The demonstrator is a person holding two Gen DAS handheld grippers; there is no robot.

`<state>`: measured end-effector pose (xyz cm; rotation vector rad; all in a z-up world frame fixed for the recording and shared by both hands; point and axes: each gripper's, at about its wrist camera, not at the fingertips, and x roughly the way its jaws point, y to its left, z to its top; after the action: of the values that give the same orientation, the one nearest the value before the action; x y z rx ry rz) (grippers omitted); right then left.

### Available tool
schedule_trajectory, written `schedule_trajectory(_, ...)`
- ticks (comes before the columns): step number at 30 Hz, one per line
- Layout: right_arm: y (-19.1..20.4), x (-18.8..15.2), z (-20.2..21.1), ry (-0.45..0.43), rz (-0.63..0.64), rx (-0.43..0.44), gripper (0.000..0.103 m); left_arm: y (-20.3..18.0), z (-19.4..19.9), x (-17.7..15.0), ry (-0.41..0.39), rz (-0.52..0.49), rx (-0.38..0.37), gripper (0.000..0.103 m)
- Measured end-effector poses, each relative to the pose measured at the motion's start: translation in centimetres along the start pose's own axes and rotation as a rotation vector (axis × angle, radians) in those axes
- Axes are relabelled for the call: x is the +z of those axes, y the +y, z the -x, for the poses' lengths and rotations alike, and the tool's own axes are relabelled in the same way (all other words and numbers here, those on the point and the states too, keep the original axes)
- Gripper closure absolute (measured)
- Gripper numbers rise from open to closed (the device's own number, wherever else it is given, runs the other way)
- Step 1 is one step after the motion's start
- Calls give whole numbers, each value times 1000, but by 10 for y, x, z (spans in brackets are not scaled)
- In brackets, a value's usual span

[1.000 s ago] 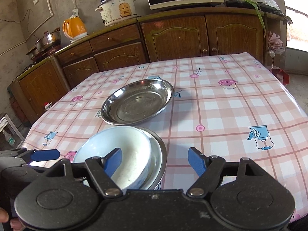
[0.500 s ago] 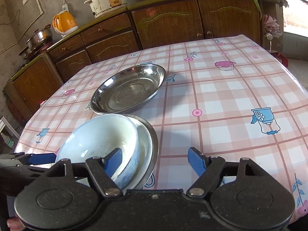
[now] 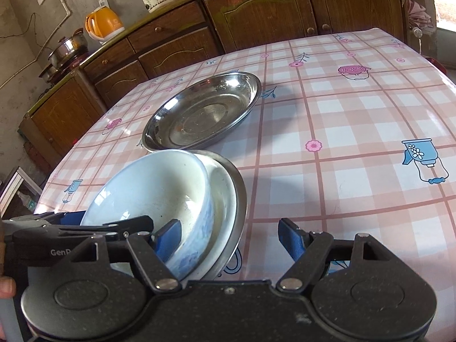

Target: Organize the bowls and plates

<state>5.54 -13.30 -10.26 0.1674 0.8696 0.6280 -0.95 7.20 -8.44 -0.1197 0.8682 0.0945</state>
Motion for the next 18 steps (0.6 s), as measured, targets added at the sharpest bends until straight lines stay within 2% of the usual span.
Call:
schedule_trajectory(6,-7,4,-12,32,-34,79,13,9,-12,5,17,33,-88,0)
schedule_trajectory(10,-14,6,-17,32,-76,133,12,17,-19,4,38,105,-155,0)
schedule_trajectory(15,-15,6,-18,19,-95,145,12,16,-19,3,14,108,-166,1)
schedule_trajectory(16,-14,6,-18,18,-98,145,12,16,-18,3,9,103,-179,8)
schedule_trajectory(17,-13,6,-17,23,-100,149,21,14,-17,3,6,100,-206,14)
schedule_trajectory(18,-14,5,-17,32,-110,168,32,12,-15,3,5,94,-244,30)
